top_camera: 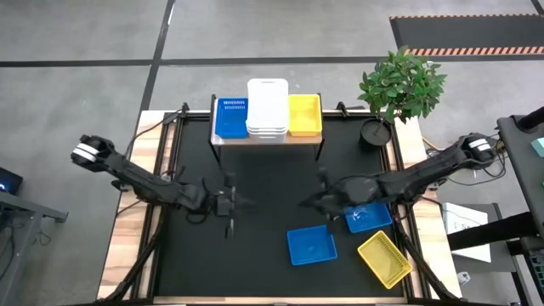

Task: Stack baskets on shelf by color
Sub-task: Stack the bottom blue bin on the blue bin on the shelf

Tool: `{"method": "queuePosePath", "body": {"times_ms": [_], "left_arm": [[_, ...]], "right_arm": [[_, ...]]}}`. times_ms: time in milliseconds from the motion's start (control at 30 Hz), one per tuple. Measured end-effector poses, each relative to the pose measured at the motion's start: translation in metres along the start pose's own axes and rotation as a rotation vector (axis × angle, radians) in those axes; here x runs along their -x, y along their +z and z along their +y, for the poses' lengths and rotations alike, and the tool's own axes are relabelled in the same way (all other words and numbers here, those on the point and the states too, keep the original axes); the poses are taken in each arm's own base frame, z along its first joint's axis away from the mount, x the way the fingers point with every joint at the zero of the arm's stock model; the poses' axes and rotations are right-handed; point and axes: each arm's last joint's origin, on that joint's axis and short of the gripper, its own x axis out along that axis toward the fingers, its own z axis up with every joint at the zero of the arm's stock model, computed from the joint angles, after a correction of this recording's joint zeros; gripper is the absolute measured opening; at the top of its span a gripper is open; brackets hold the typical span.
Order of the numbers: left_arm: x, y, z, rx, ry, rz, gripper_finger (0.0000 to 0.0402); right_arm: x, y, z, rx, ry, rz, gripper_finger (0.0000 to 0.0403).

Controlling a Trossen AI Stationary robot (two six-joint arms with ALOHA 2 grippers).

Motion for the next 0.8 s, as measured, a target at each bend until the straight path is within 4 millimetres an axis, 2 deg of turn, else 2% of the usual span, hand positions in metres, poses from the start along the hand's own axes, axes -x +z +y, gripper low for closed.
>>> {"method": "queuePosePath", "body": {"times_ms": [133, 333, 567, 667, 800], "left_arm": [[-0.018, -0.001, -0.01, 0.089, -0.069, 0.021, 0.0002], [-0.05, 0.003, -0.026, 0.073, -0.221, 0.155, 0.0002], [-0.089, 0.028, -0.038, 0.064, -0.41, 0.452, 0.0002], [-0.1, 0.04, -0.042, 0.069, -0.506, 0.513, 0.0002], [-0.107, 0.042, -0.048, 0.075, -0.619, 0.618, 0.0002]], "right_arm": [[0.027, -0.007, -0.007, -0.024, -0.054, -0.099, 0.0008], [0.058, -0.024, -0.005, -0.027, -0.092, -0.231, 0.0008], [0.079, -0.052, -0.003, -0.027, -0.118, -0.245, 0.0008], [0.092, -0.058, -0.004, -0.038, -0.135, -0.285, 0.0008], [0.107, -0.065, -0.005, -0.083, -0.163, -0.347, 0.0008]]}}
